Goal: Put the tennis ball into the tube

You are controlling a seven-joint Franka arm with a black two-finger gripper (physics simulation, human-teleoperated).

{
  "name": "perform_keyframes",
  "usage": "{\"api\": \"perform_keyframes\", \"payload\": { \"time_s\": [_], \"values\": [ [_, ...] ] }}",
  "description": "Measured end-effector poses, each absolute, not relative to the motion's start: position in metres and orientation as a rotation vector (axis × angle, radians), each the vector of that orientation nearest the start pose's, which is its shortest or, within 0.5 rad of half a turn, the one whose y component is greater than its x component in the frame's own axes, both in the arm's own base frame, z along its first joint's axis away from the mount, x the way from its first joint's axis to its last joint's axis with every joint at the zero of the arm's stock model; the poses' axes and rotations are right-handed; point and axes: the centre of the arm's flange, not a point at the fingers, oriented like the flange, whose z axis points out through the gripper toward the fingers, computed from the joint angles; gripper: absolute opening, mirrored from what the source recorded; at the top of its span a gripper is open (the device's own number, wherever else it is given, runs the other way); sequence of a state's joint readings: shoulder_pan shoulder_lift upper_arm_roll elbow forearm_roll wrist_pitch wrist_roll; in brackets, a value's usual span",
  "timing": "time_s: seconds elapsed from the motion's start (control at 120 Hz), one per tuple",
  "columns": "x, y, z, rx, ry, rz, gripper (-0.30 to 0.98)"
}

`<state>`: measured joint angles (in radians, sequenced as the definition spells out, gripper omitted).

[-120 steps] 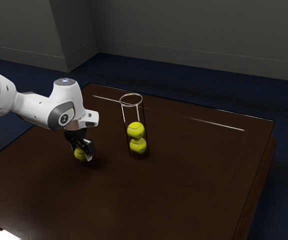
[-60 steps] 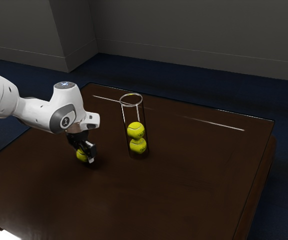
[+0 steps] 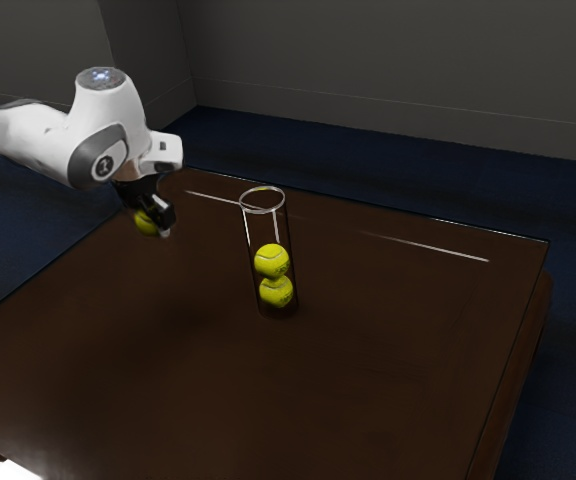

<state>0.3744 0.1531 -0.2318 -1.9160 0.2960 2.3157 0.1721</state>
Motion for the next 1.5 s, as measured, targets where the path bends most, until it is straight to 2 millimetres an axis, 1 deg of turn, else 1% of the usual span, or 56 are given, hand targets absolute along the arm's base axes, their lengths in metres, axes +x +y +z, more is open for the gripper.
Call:
{"api": "perform_keyframes", "payload": {
  "time_s": [0.067,0.125,0.183,0.25,0.325,0.383,0.433,0.567,0.717,0.758,0.833,0.9,1.033,1.175,1.3,1.425,1.475,1.5],
  "values": [
    [0.616,0.096,0.482,-2.811,0.285,-0.349,0.21],
    [0.623,0.086,0.511,-2.767,0.303,-0.379,0.21],
    [0.629,0.073,0.53,-2.732,0.328,-0.396,0.16],
    [0.632,0.058,0.544,-2.699,0.362,-0.408,0.21],
    [0.636,0.027,0.552,-2.665,0.435,-0.426,0.24],
    [0.643,0.0,0.552,-2.647,0.504,-0.445,0.26],
    [0.647,-0.019,0.55,-2.634,0.554,-0.46,0.27],
    [0.647,-0.064,0.552,-2.576,0.665,-0.495,0.28],
    [0.642,-0.112,0.555,-2.479,0.783,-0.534,0.29],
    [0.641,-0.122,0.554,-2.457,0.808,-0.542,0.29],
    [0.643,-0.127,0.548,-2.44,0.822,-0.542,0.29],
    [0.644,-0.127,0.545,-2.434,0.821,-0.542,0.3],
    [0.649,-0.114,0.531,-2.476,0.784,-0.517,0.3],
    [0.651,-0.111,0.521,-2.507,0.766,-0.504,0.3],
    [0.651,-0.112,0.519,-2.51,0.771,-0.499,0.46],
    [0.651,-0.114,0.52,-2.508,0.777,-0.5,0.56],
    [0.647,-0.12,0.528,-2.495,0.784,-0.512,0.59],
    [0.642,-0.119,0.537,-2.493,0.765,-0.508,0.6]
  ]
}}
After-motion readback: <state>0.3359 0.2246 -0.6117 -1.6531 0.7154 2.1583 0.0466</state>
